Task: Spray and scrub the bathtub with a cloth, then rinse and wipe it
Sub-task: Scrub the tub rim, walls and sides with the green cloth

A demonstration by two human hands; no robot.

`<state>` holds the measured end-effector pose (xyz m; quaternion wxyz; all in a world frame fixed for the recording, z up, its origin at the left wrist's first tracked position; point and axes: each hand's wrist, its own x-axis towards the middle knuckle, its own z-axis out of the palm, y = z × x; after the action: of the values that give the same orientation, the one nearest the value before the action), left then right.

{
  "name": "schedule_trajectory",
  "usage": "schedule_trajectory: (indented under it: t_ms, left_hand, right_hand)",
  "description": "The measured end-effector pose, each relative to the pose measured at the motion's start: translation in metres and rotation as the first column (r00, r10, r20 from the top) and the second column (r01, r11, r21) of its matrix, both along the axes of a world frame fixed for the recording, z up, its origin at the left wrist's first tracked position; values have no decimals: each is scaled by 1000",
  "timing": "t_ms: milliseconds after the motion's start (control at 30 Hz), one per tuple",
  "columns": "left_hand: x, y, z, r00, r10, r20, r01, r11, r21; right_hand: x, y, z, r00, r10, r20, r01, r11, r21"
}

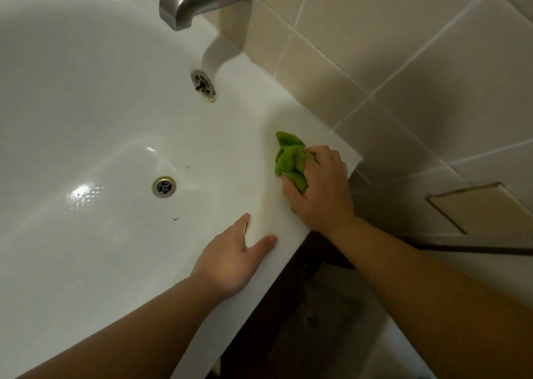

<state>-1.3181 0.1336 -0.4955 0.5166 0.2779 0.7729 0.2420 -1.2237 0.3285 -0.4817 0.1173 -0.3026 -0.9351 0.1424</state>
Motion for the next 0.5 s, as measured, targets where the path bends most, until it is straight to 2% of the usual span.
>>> schedule_trajectory:
  t_ms: [133, 267, 300, 367, 433, 500]
  left_hand:
    - [-4, -2, 0, 993, 39, 115, -35, 999, -32]
    - [-8, -2, -1, 977, 77, 199, -51, 990, -132]
    - [-10, -3, -4, 969, 90, 229, -54, 986, -157]
    - [-12, -5, -8, 957, 103, 272, -54, 982, -182]
    - [-13, -7, -16, 947, 113, 301, -58, 981, -186]
    - [-14, -9, -21, 945, 102, 312, -42, 980, -193]
  right_hand:
    - [-62, 27, -2, 995, -87, -41, 87, 996, 18]
    - [-93, 24, 2, 996, -88, -24, 89, 996, 6]
    - [-85, 15, 3, 999, -37, -9, 38, 999, 13]
    - [-58, -12, 4, 983, 181, 34, -181, 983, 27]
    - [-35, -38, 4, 906, 413, 93, -412, 911, -32]
    - [-39, -37, 5, 828, 537, 164, -527, 844, -101]
